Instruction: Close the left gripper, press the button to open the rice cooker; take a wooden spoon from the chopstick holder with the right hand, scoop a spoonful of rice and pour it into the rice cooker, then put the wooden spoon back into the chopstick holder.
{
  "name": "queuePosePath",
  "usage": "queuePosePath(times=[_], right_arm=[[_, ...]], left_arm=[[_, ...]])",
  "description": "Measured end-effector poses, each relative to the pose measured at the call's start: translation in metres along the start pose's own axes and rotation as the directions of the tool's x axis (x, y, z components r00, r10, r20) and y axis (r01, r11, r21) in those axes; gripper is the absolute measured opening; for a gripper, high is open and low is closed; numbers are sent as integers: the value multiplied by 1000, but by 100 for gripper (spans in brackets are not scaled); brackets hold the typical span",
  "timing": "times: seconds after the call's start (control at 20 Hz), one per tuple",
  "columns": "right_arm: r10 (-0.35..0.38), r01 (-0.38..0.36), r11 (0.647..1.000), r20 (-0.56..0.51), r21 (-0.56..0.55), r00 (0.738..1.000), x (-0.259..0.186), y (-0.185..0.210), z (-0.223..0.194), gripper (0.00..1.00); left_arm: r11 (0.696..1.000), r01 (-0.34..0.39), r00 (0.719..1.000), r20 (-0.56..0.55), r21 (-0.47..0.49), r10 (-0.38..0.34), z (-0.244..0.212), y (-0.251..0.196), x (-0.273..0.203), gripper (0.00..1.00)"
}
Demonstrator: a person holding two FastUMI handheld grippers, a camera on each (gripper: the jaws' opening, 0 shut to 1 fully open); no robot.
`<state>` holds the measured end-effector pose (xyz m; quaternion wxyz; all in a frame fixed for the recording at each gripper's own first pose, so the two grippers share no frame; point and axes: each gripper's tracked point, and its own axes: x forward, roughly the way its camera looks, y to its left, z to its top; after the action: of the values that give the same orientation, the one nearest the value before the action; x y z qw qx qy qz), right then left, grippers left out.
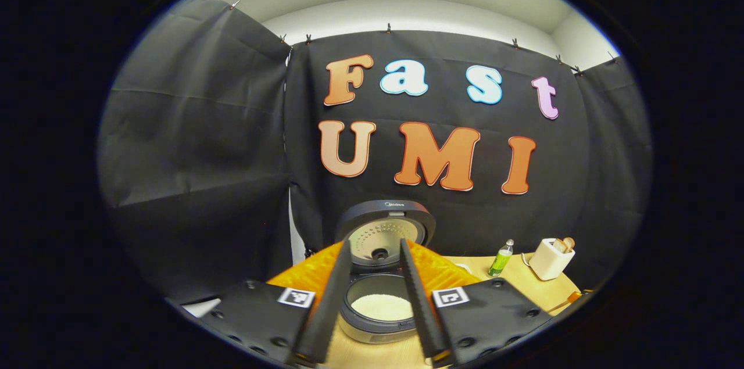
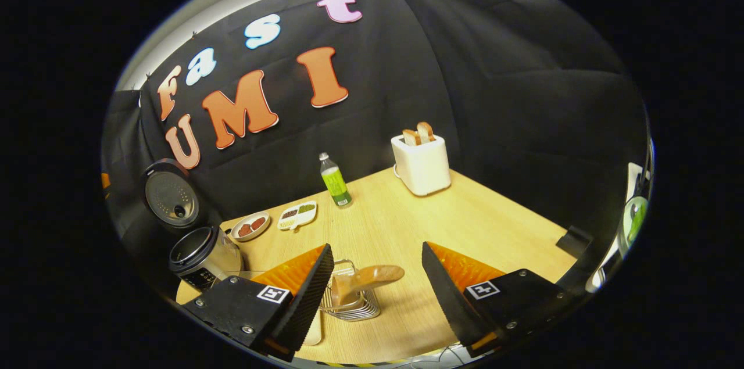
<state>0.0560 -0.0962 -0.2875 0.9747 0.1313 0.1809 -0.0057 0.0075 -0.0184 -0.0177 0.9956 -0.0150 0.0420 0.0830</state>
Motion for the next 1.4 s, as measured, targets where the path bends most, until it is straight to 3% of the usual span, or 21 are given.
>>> queuePosePath(times=[0.1,0.2,0.25,0.4,0.55,0.75,1.0,1.4], right_arm=[[9,-7,998,-35,62,999,7,-2,-12,94],[39,-33,991,-48,128,998,10,3,-17,89],[53,-44,987,-55,155,997,11,7,-18,79],[63,-47,977,-68,208,996,19,11,-22,63],[76,-52,962,-80,270,994,25,14,-20,43],[125,-73,927,-119,367,985,33,33,-18,28],[112,-79,957,-105,278,988,37,45,-4,15],[89,-87,994,-28,65,996,-2,77,39,14]], left_arm=[[1000,-22,1000,14,15,22,7,9,-5,81],[998,-40,999,25,42,39,9,14,-5,85],[998,-43,999,27,50,42,8,14,-8,88],[999,-38,999,20,33,38,5,13,-4,97],[999,-43,999,-5,22,43,-4,16,-1,97],[999,-47,998,-28,17,48,-11,21,2,98],[999,-51,998,-24,7,51,-7,31,3,99],[999,-36,999,-25,-21,35,-4,53,3,98]])
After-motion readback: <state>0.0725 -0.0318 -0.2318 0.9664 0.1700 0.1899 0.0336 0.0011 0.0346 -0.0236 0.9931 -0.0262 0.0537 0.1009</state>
